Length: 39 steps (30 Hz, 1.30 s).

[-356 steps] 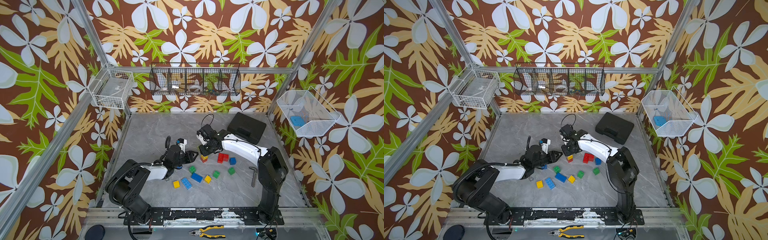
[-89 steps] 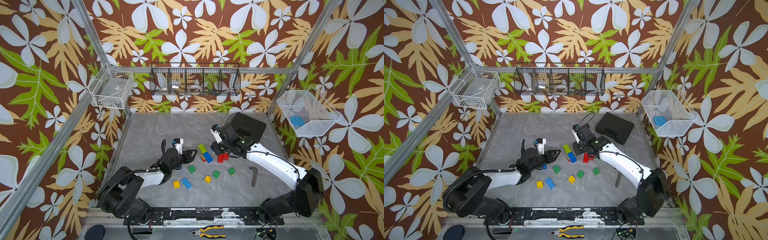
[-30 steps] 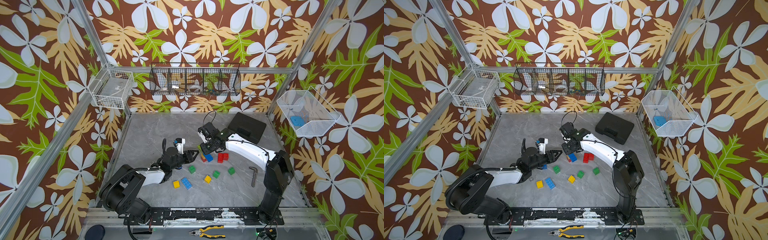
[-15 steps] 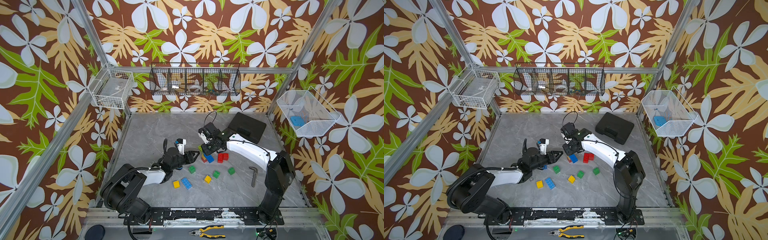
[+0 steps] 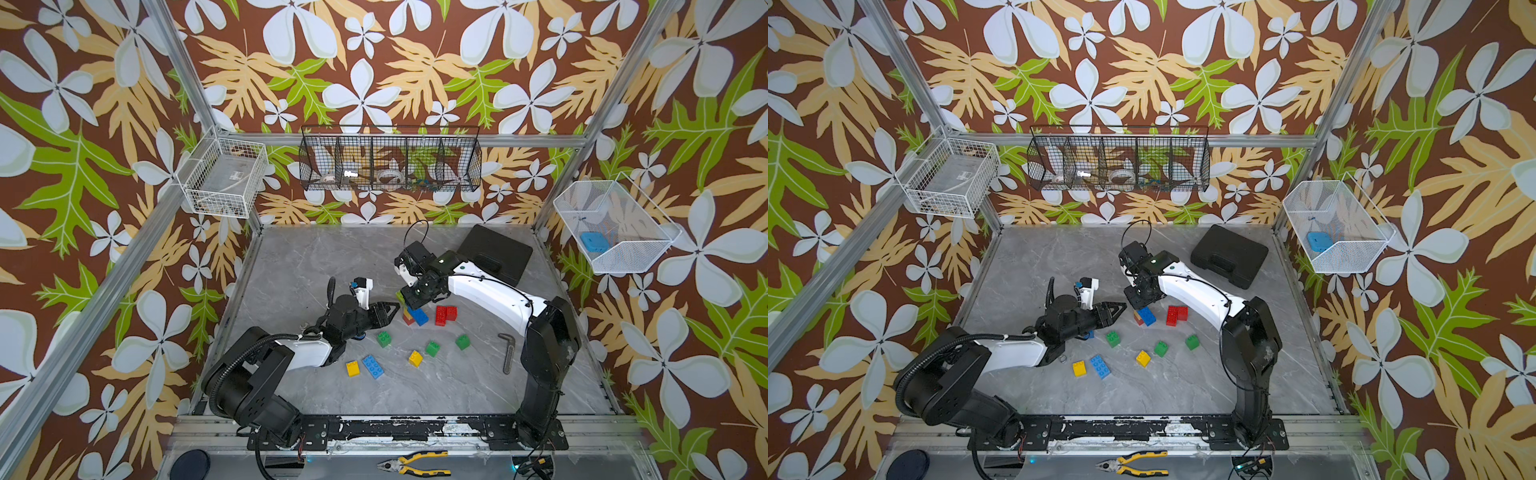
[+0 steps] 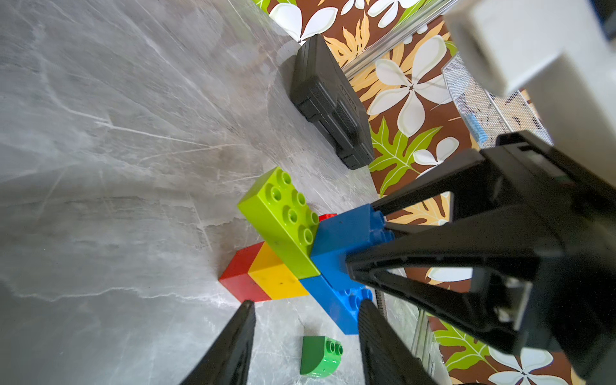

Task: Assemble a fork with lego
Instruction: Assemble the lego brick with the lego brick.

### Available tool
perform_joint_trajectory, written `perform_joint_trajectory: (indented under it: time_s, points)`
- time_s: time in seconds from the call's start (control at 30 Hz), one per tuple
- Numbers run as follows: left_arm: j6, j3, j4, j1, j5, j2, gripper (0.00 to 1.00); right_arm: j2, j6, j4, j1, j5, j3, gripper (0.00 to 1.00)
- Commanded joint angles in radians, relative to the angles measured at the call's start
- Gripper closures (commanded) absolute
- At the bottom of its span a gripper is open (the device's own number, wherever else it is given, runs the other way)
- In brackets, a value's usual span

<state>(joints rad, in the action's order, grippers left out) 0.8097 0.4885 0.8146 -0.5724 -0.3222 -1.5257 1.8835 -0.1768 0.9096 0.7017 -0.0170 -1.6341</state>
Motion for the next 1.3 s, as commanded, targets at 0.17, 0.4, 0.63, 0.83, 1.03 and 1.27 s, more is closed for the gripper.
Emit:
perform_joint_trajectory:
  time_s: [0.17,0.4,0.63,0.83,1.03,1.27]
  points:
    - [-0.006,0.002,0.019,-0.001,-0.001,-0.002,0.48,0.043,0.043,0.165,0.002,0.054,0.003,1.0]
    - [-0.01,0.012,0.013,-0.001,-0.003,-0.006,0.48,0.062,0.048,0.172,-0.002,0.002,-0.01,1.0]
    - [-0.014,0.001,0.015,-0.001,0.005,-0.001,0.48,0.095,0.058,0.212,-0.004,0.016,-0.029,1.0]
    - [-0.015,-0.006,0.017,-0.001,0.007,0.006,0.48,0.097,0.058,0.208,-0.004,0.017,-0.015,1.0]
    - [-0.02,-0.023,0.021,-0.001,0.024,0.041,0.48,0.059,0.044,0.13,-0.008,-0.005,-0.08,0.33]
    - [-0.026,-0.041,-0.004,-0.001,0.056,0.097,0.48,-0.048,-0.005,-0.084,-0.034,-0.035,-0.083,0.0]
